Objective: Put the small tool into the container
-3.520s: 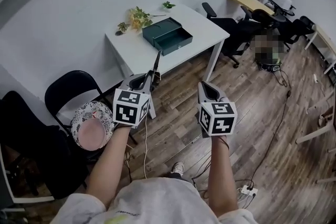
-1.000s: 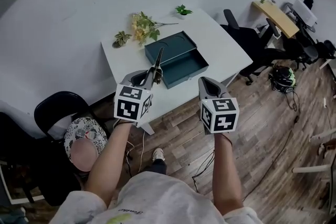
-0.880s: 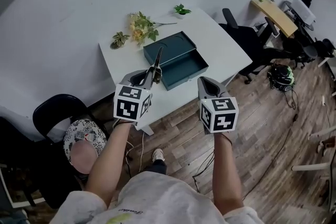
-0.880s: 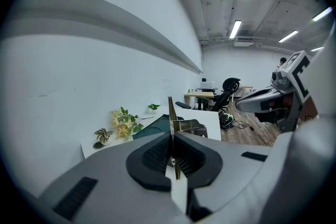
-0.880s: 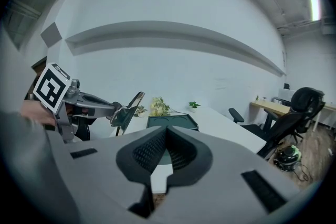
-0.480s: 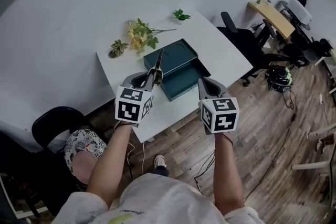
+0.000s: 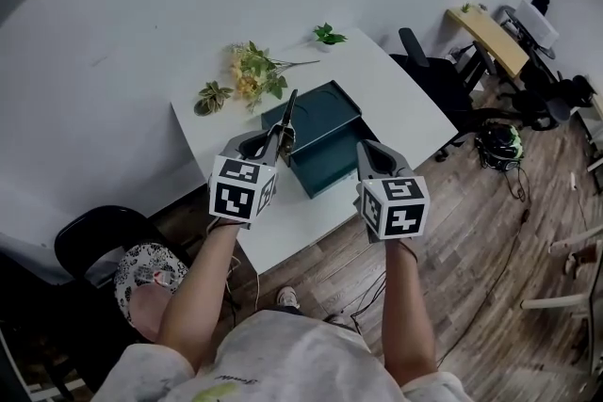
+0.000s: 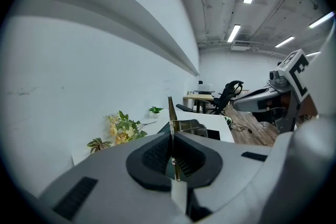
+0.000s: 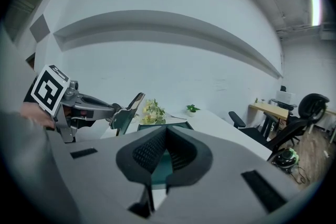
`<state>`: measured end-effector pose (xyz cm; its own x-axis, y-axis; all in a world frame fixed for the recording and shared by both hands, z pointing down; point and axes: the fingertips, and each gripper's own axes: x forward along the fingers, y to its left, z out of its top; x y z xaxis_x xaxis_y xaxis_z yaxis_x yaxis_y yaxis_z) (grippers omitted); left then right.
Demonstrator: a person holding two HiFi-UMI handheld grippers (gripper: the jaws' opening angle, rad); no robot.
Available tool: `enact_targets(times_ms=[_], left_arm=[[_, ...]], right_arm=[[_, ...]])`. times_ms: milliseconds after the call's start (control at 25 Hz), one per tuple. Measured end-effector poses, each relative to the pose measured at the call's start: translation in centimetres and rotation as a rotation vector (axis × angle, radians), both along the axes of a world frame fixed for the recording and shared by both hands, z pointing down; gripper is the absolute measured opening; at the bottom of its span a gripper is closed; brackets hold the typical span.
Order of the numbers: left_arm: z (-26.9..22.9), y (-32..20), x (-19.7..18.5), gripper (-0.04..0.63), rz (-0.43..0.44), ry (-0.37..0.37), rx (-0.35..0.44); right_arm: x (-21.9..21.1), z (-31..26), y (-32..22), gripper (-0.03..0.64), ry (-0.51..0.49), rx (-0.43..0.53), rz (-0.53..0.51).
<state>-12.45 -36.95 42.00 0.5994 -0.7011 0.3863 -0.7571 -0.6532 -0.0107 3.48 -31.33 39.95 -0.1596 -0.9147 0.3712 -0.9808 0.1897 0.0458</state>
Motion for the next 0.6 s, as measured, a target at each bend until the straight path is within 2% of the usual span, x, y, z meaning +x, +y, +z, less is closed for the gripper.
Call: enact_targets(times_ms=[320,600], left_arm=[[0.5,-1.3,0.0,0.000,-0.008,-0.018,0.008],[1.0,-2.0,0.5,0.000,-0.049,-0.038,0.010]], right_arm=[[0.6,0.5,-1.9,0.005,-0.014,0.011,0.002],[1.3,1.1,-3.3,0.005,-0.026,0.013,-0.041]])
